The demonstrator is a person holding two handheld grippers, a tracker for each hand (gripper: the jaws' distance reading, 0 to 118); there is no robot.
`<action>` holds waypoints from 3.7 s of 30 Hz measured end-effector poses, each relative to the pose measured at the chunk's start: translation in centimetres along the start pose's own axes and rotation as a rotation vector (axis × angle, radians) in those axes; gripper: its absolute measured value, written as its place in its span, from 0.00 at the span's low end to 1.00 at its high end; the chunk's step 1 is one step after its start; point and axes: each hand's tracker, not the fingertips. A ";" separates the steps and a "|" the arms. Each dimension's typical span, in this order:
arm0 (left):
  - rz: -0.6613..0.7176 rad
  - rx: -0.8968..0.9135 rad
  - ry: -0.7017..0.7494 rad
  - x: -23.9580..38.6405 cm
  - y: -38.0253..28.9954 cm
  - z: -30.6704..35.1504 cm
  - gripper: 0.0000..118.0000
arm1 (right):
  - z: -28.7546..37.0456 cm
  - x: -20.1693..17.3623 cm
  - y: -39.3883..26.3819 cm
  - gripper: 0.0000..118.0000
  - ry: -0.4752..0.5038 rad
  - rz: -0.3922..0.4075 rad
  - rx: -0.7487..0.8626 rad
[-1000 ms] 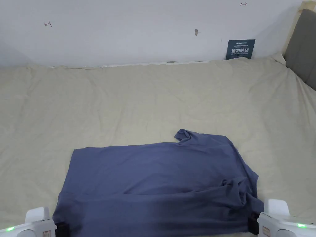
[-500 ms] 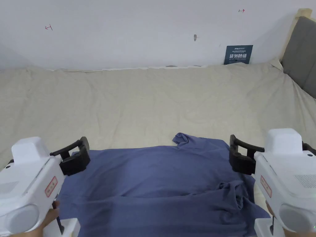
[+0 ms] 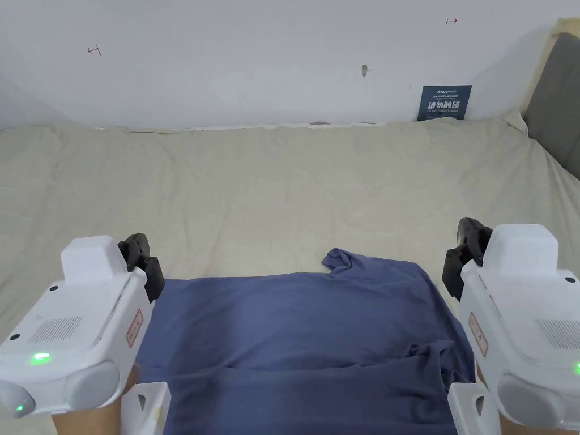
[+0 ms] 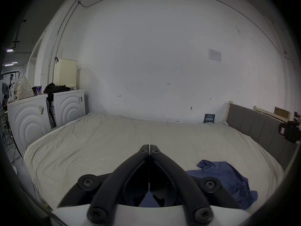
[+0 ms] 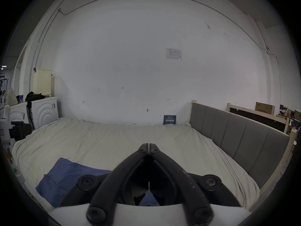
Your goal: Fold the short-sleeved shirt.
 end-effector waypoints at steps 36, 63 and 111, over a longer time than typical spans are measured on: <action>0.050 -0.825 0.034 -8.6 -10.5 -31.0 0.31 | -17.2 0.8 -5.3 0.02 -0.016 0.005 -0.278; 0.138 -0.620 -0.064 -9.3 -5.2 -22.4 0.02 | -32.0 2.7 -13.9 0.04 0.062 0.002 -0.772; 0.032 -0.241 0.000 -6.1 -4.2 1.9 0.96 | 1.4 4.6 -4.6 0.89 0.035 -0.060 -0.220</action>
